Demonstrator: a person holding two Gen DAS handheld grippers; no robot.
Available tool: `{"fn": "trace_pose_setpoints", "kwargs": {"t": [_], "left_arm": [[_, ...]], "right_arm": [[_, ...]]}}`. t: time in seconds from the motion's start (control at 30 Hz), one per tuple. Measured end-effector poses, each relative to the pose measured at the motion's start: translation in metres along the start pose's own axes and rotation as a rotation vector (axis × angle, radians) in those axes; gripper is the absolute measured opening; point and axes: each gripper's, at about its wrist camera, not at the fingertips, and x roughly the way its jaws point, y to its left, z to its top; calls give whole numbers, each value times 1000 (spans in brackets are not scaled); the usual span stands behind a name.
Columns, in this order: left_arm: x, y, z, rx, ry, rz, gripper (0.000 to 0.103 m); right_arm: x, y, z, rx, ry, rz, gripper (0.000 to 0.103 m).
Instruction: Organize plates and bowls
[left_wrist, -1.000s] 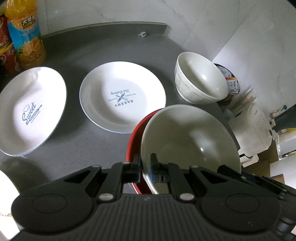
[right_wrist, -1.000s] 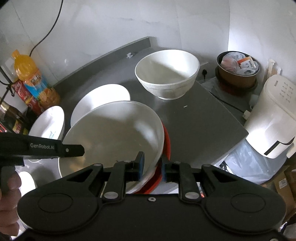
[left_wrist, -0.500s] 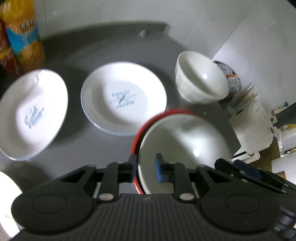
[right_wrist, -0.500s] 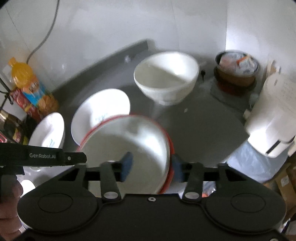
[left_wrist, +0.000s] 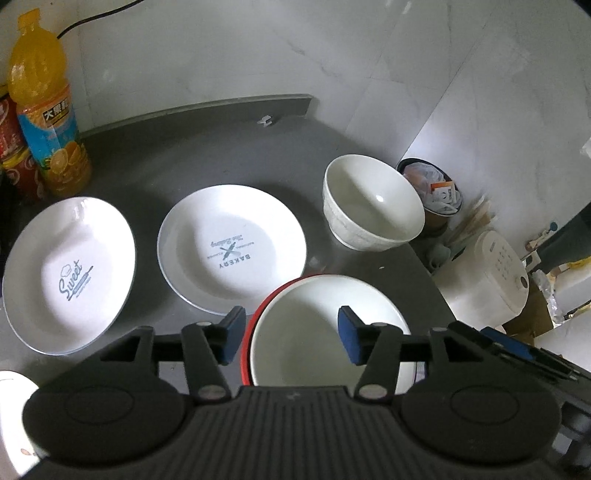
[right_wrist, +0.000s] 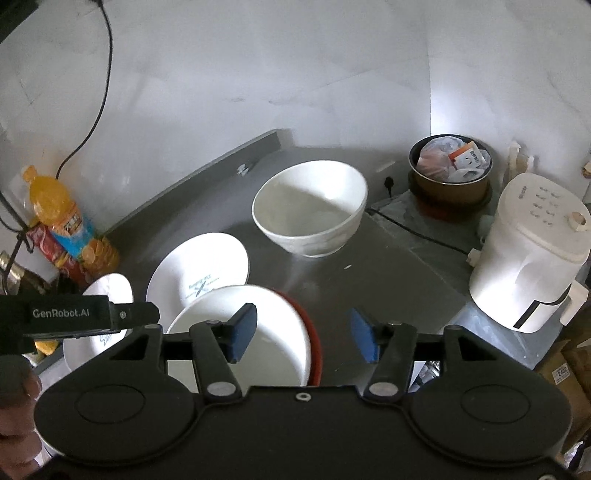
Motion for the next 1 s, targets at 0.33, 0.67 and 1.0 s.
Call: {"fn": "trace_pose_setpoints", "kwargs": {"t": [0.33,0.67,1.0], "left_arm": [[11,-16,12,-10,-8,6,55],[40,-29,36,-55,-8,25,56],[75,-42,61,-92,3,40,56]], "right_arm": [[7,-23,14,51,-15,-1,57],[35,-40,37,50,-3,23,63],[71,-52,67,40,22,56,63]]}}
